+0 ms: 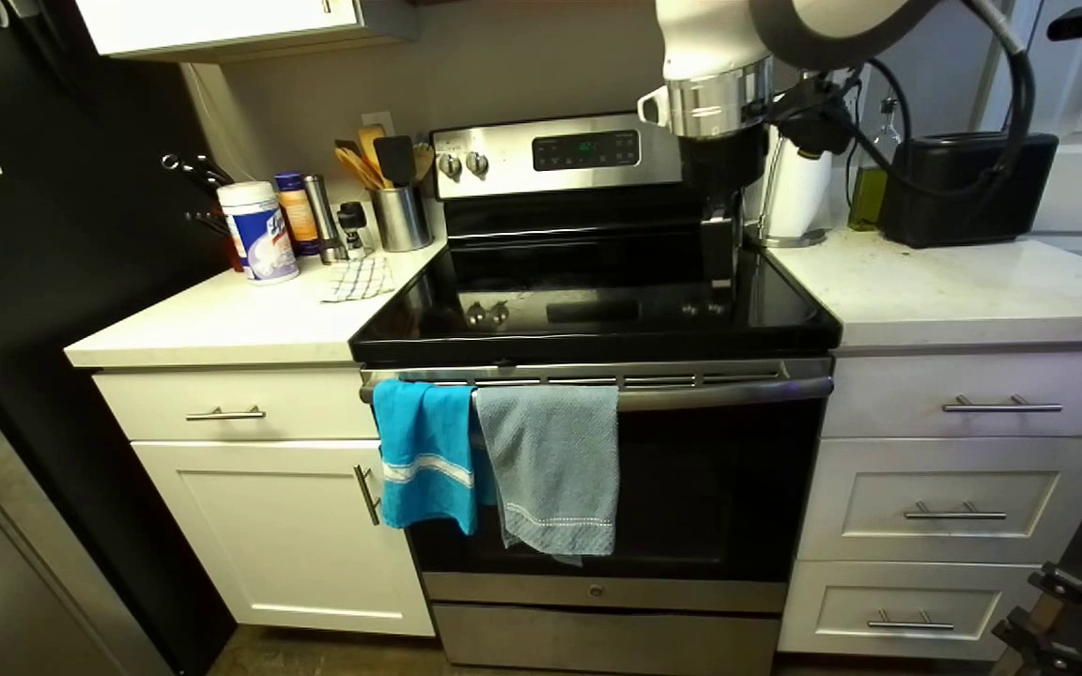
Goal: Put the light-blue cloth on the stove
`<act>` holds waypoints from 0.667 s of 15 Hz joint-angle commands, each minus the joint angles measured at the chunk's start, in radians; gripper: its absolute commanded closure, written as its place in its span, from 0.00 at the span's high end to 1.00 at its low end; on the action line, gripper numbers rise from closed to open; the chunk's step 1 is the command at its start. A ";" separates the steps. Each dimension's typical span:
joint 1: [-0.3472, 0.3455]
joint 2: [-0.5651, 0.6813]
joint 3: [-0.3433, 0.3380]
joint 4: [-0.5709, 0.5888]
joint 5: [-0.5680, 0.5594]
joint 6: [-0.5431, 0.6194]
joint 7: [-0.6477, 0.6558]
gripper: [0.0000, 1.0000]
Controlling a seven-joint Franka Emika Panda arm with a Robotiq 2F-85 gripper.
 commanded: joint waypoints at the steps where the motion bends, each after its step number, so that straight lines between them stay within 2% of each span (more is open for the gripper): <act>1: 0.018 0.105 -0.004 0.083 -0.050 0.064 -0.058 1.00; 6: 0.050 0.197 -0.006 0.150 -0.113 0.135 -0.066 1.00; 7: 0.048 0.169 -0.009 0.125 -0.082 0.114 -0.038 1.00; 10: 0.058 0.199 -0.009 0.150 -0.093 0.119 -0.038 1.00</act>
